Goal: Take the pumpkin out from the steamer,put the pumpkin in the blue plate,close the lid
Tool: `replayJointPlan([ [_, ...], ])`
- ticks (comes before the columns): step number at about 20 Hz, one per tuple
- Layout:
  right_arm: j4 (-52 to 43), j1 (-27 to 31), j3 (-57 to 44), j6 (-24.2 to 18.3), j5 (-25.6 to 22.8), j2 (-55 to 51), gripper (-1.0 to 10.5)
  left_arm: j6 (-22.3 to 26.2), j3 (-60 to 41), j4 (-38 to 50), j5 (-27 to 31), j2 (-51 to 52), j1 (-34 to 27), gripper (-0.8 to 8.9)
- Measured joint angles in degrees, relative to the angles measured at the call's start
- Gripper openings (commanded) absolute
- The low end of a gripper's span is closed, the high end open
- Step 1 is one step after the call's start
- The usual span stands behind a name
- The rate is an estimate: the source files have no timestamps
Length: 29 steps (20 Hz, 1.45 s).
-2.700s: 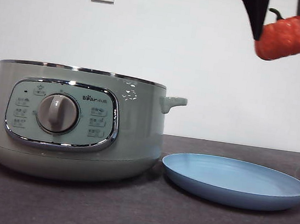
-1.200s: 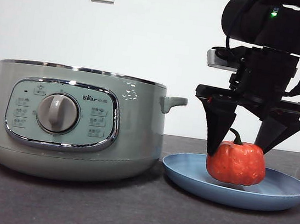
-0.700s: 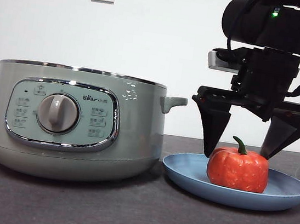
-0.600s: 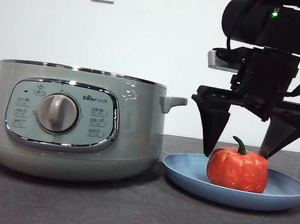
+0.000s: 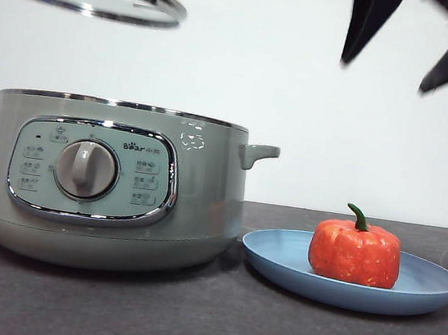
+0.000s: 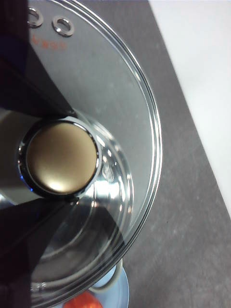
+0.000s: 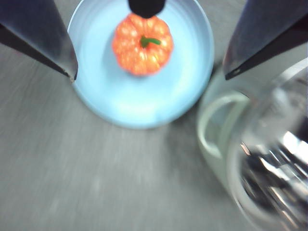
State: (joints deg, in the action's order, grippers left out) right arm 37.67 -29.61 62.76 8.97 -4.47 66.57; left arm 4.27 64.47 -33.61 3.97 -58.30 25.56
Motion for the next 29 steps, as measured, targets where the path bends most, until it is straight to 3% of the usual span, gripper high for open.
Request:
replayJointPlan([
  [7,0.5,0.0,0.0,2.4,0.0,-12.3,5.0,-2.4,-3.1,7.2,-6.1,-8.8,0.3,-0.09],
  [15,4.9,0.0,0.0,3.1,0.0,-15.8,5.0,-2.5,-3.1,15.2,-8.2,-17.5,2.0,-0.09],
  [29,5.1,0.0,0.0,3.3,-0.2,-15.8,5.0,-3.2,-3.1,12.7,-7.1,-19.0,2.2,-0.03],
])
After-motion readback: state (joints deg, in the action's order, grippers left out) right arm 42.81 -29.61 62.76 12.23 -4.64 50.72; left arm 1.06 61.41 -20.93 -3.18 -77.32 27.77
